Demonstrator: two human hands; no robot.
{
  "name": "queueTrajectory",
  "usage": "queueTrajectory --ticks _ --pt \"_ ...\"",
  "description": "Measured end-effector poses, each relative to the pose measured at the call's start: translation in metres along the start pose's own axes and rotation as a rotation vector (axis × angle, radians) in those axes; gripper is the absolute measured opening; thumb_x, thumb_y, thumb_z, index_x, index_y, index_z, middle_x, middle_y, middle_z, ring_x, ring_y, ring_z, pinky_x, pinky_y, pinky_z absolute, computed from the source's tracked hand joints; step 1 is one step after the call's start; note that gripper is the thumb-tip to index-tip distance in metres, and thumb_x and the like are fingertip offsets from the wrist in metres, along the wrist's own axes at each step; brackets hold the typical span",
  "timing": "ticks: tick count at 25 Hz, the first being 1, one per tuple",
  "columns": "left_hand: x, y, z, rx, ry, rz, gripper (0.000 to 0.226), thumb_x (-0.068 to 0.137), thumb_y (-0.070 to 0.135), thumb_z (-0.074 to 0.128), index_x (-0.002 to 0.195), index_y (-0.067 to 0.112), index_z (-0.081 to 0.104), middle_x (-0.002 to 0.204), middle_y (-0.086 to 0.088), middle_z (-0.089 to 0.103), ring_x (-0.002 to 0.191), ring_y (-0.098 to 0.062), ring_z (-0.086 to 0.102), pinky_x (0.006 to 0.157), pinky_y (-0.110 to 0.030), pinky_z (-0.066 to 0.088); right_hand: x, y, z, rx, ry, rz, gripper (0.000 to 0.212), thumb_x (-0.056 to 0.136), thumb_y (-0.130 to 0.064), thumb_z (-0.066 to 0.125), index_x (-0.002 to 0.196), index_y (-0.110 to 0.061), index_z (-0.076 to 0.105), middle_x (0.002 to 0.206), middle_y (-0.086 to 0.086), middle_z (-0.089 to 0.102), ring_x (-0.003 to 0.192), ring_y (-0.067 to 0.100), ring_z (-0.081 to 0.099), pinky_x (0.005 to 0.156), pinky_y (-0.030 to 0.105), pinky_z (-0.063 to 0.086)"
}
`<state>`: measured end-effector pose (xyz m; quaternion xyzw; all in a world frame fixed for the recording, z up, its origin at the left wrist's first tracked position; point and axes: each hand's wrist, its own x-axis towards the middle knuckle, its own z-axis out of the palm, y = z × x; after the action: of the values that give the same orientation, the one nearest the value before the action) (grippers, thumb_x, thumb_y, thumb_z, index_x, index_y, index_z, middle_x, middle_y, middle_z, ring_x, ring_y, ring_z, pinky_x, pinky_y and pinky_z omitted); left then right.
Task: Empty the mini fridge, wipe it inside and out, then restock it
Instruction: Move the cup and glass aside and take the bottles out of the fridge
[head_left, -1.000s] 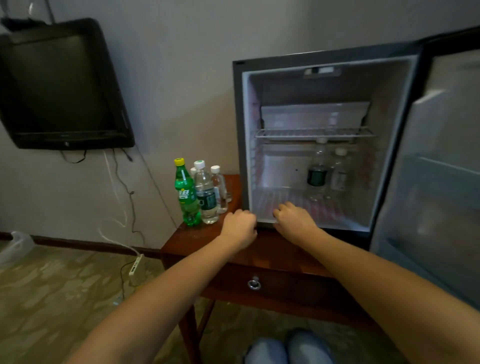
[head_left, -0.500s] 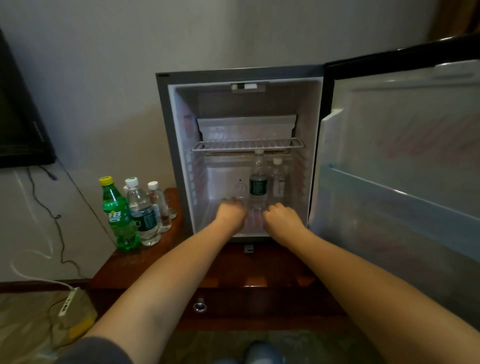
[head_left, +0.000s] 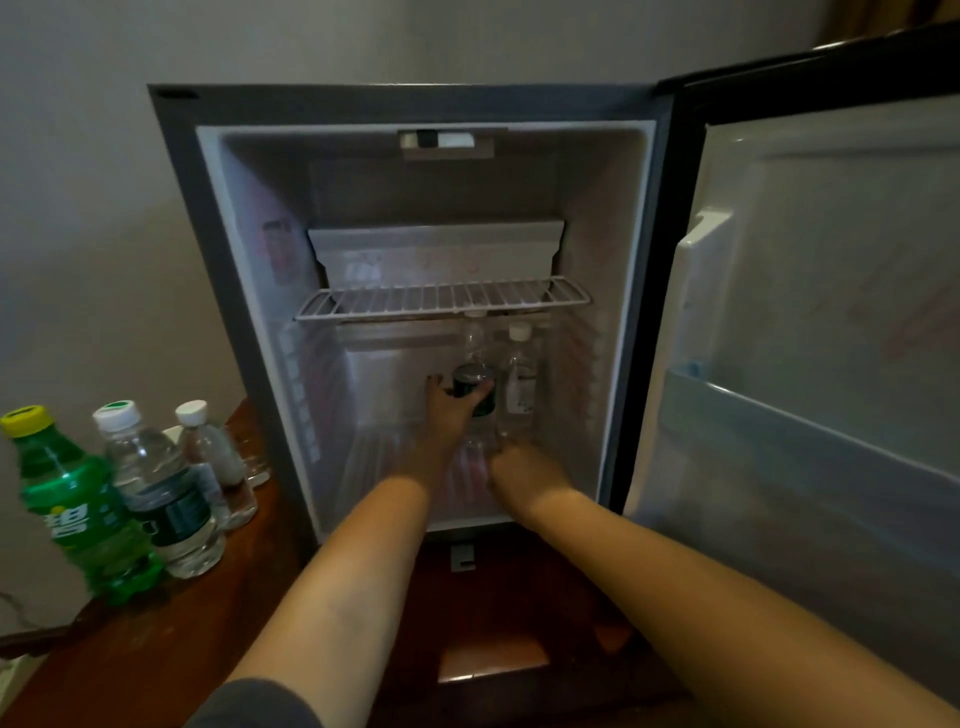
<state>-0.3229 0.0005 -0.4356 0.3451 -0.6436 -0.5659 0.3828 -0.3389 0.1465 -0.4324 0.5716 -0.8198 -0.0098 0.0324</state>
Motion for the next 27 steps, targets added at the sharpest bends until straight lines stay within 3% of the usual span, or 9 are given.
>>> queueTrajectory --ticks 4,7,9,11,14,18,22,24,27 --pt "0.017 -0.013 0.015 -0.119 0.026 0.047 0.064 0.070 0.013 0.083 0.124 0.000 0.050 0.124 -0.015 0.058 0.112 -0.027 0.057 0.092 -0.034 0.049 0.034 0.007 0.023 0.713 0.292 0.383 0.024 0.089 -0.025 0.054 0.105 -0.011 0.066 0.105 0.013 0.067 0.095 0.030 0.064 0.082 0.042 0.055" --pt "0.026 -0.018 0.008 -0.073 -0.008 0.092 0.067 0.070 0.017 0.083 0.125 0.001 0.048 0.123 -0.013 0.058 0.111 -0.024 0.058 0.090 -0.030 0.050 0.063 0.008 0.018 1.091 0.618 0.635 0.046 0.091 -0.035 0.054 0.132 -0.014 0.048 0.131 0.013 0.053 0.118 0.030 0.052 0.100 0.043 0.045" --pt "0.029 -0.019 0.007 -0.034 -0.020 0.101 0.068 0.071 0.018 0.083 0.127 0.002 0.047 0.123 -0.012 0.058 0.111 -0.023 0.057 0.086 -0.024 0.048 0.079 0.014 0.011 1.217 0.719 0.727 0.062 0.092 -0.033 0.057 0.145 -0.013 0.032 0.148 0.011 0.035 0.135 0.028 0.035 0.112 0.040 0.031" --pt "0.030 -0.020 0.008 -0.025 -0.022 0.134 0.068 0.070 0.019 0.083 0.127 0.002 0.048 0.122 -0.013 0.059 0.109 -0.021 0.058 0.079 -0.014 0.048 0.096 0.021 0.015 1.314 0.766 0.744 0.066 0.090 -0.032 0.061 0.146 -0.015 0.031 0.149 0.009 0.037 0.135 0.026 0.036 0.112 0.043 0.032" --pt "0.030 -0.024 0.009 -0.008 0.008 0.168 0.066 0.071 0.019 0.082 0.125 0.002 0.050 0.119 -0.011 0.060 0.103 -0.016 0.058 0.069 -0.004 0.045 0.116 0.023 0.029 1.389 0.788 0.708 0.065 0.085 -0.031 0.066 0.142 -0.019 0.039 0.141 0.007 0.048 0.127 0.023 0.046 0.107 0.045 0.040" --pt "0.029 -0.025 0.009 0.006 0.019 0.184 0.066 0.070 0.023 0.082 0.125 0.004 0.051 0.119 -0.008 0.061 0.106 -0.017 0.058 0.081 -0.017 0.045 0.126 0.024 0.035 1.372 0.798 0.711 0.068 0.084 -0.018 0.068 0.143 -0.016 0.035 0.141 0.008 0.046 0.129 0.023 0.045 0.108 0.044 0.038" --pt "0.020 -0.022 0.008 -0.062 0.068 0.172 0.064 0.069 0.018 0.084 0.123 0.004 0.052 0.116 -0.006 0.061 0.104 -0.015 0.057 0.079 -0.011 0.045 0.121 0.025 0.030 1.275 0.754 0.724 0.071 0.083 -0.017 0.068 0.145 -0.012 0.033 0.146 0.010 0.038 0.134 0.026 0.037 0.112 0.041 0.032" --pt "0.007 -0.018 0.003 -0.107 0.068 0.176 0.059 0.069 0.013 0.083 0.119 0.005 0.053 0.110 -0.004 0.061 0.101 -0.013 0.058 0.075 -0.005 0.045 0.113 0.019 0.028 1.258 0.789 0.710 0.062 0.083 -0.014 0.069 0.138 -0.009 0.041 0.139 0.010 0.044 0.129 0.026 0.042 0.110 0.039 0.034" --pt "-0.023 -0.017 -0.015 -0.143 0.030 0.211 0.050 0.070 0.009 0.082 0.110 0.013 0.052 0.102 0.002 0.061 0.098 -0.013 0.060 0.079 -0.012 0.049 0.090 0.006 0.028 1.224 0.877 0.644 0.054 0.079 -0.014 0.071 0.127 -0.004 0.049 0.126 0.015 0.053 0.116 0.029 0.052 0.099 0.033 0.041"
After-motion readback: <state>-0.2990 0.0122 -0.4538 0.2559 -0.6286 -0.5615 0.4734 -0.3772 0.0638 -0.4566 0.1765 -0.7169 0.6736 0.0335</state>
